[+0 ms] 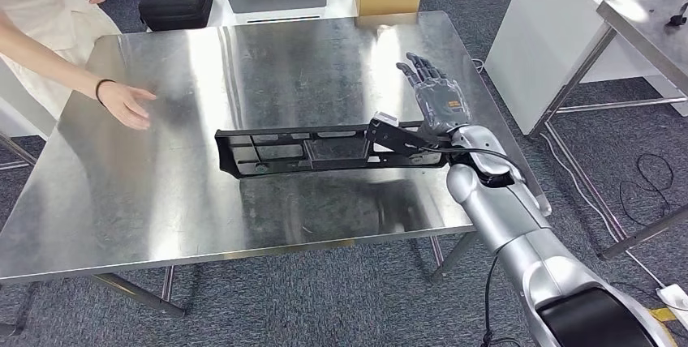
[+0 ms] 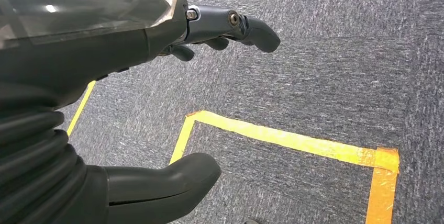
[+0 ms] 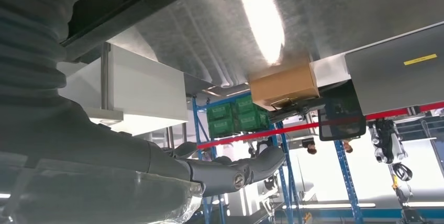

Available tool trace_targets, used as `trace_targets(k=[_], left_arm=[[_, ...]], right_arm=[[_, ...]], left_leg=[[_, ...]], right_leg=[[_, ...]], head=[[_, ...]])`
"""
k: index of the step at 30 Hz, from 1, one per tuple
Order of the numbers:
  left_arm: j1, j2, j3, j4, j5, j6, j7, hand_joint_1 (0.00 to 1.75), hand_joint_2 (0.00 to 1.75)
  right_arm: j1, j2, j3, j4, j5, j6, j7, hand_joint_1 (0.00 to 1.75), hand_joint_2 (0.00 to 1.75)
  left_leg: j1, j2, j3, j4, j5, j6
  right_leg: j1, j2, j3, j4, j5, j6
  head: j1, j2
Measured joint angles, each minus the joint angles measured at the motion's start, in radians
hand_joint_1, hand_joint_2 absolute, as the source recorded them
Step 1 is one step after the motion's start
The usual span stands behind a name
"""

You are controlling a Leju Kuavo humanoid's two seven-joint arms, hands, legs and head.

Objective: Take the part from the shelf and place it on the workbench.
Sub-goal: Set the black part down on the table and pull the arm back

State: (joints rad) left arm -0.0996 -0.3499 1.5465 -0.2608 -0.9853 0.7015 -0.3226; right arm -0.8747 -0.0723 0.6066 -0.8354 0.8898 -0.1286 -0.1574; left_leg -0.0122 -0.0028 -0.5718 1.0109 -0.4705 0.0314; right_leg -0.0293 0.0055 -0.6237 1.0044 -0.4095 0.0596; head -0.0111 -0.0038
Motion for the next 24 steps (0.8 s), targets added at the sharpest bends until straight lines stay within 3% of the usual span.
trace_targets(k=[9,16,24], left_arm=[[0.0,0.004,0.0,0.01,-0.019,0.0,0.022,0.0,1.75],[-0.007,0.004,-0.002,0.019,-0.067,0.0,0.125,0.0,1.75],[-0.007,0.019,-0.001,0.026,-0.065,-0.001,0.044,0.0,1.75]], right_arm=[[-0.007,-0.006,0.014,0.041,-0.044,-0.002,-0.012,0.0,1.75],[-0.003,-0.011,0.022,0.066,-0.051,-0.021,0.009,0.0,1.75],[-0.05,-0.032,-0.017,0.128,-0.041,-0.068,0.097,0.0,1.75]], left_leg=[[0.0,0.0,0.0,0.0,0.0,0.0],[0.0,0.0,0.0,0.0,0.0,0.0],[0.0,0.0,0.0,0.0,0.0,0.0]], right_leg=[[0.0,0.0,0.0,0.0,0.0,0.0],[0.0,0.0,0.0,0.0,0.0,0.0],[0.0,0.0,0.0,0.0,0.0,0.0]], head=[[0.0,0.0],[0.0,0.0],[0.0,0.0]])
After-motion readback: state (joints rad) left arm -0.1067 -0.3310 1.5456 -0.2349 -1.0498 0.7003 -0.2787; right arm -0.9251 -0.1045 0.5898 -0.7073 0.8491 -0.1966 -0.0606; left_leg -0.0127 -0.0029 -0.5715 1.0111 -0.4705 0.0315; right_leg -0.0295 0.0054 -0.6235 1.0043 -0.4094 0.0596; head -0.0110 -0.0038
